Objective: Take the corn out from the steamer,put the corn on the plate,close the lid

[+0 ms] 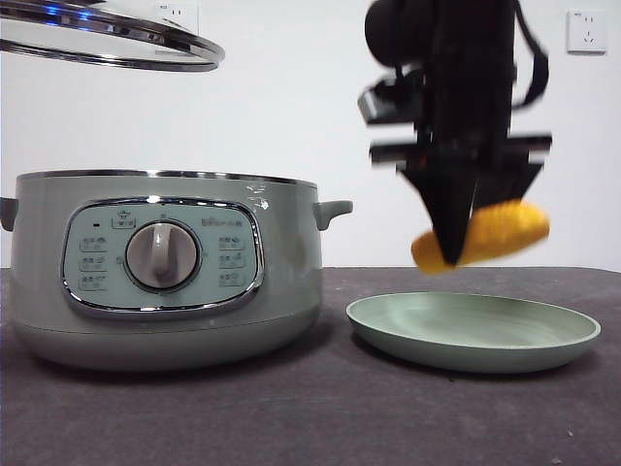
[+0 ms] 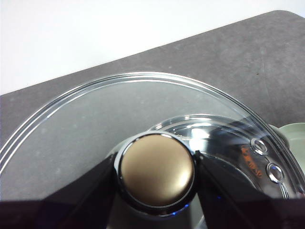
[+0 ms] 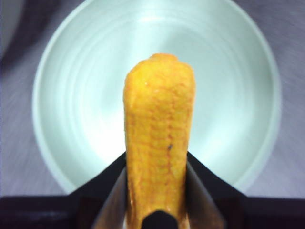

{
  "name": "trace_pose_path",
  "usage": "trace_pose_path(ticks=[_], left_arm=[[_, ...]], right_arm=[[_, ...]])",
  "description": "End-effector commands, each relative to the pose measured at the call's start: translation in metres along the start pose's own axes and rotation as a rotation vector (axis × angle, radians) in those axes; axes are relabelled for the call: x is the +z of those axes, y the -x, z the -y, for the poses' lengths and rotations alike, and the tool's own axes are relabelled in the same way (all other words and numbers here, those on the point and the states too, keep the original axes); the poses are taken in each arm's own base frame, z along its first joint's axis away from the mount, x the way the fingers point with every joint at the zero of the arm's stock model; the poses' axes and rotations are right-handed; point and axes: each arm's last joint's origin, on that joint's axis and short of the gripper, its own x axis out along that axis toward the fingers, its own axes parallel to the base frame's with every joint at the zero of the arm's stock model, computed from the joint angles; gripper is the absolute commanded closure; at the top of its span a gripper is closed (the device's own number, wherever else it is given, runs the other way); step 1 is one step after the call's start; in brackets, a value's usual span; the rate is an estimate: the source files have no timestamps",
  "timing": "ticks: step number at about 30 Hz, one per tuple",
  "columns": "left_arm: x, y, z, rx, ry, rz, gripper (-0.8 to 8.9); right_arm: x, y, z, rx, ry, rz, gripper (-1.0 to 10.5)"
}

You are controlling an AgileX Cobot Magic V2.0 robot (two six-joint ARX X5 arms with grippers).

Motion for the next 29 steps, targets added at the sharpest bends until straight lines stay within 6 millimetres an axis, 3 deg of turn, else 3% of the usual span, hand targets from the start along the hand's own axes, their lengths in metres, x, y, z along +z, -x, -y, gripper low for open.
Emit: trace_pose_path(ticks=[1, 9, 14, 19, 24, 29], left_arm=[[0.007, 0.006, -0.001, 0.002, 0.022, 0.065, 8.22], [0.007, 0.006, 0.000, -0.019, 0.021, 0.066, 8.22], [0.008, 0.005, 0.000, -0.019, 0.021, 0.067, 8.22], [0.008, 0.005, 0.000, -0.019, 0.021, 0.066, 8.22], [0.008, 0.002, 0.001, -0.040, 0.021, 0.072, 8.22], [0.009, -0.008, 0.004, -0.100, 0.035, 0.063, 8.22]], right_arm=[[-0.005, -0.021, -0.004, 0.000, -0.014, 0.018, 9.6], [-0.014, -0.051, -0.008, 0.010, -0.019, 0.095, 9.3], [-0.013, -0.052, -0.008, 0.011, -0.022, 0.105, 6.9], [-0.014, -0.053, -0.006, 0.010, -0.026, 0.102, 6.9], [-0.015, -0.043, -0.004, 0.012, -0.030, 0.126, 6.9], [-0.020, -0.012, 0.001, 0.017, -0.042, 0.202, 6.9]])
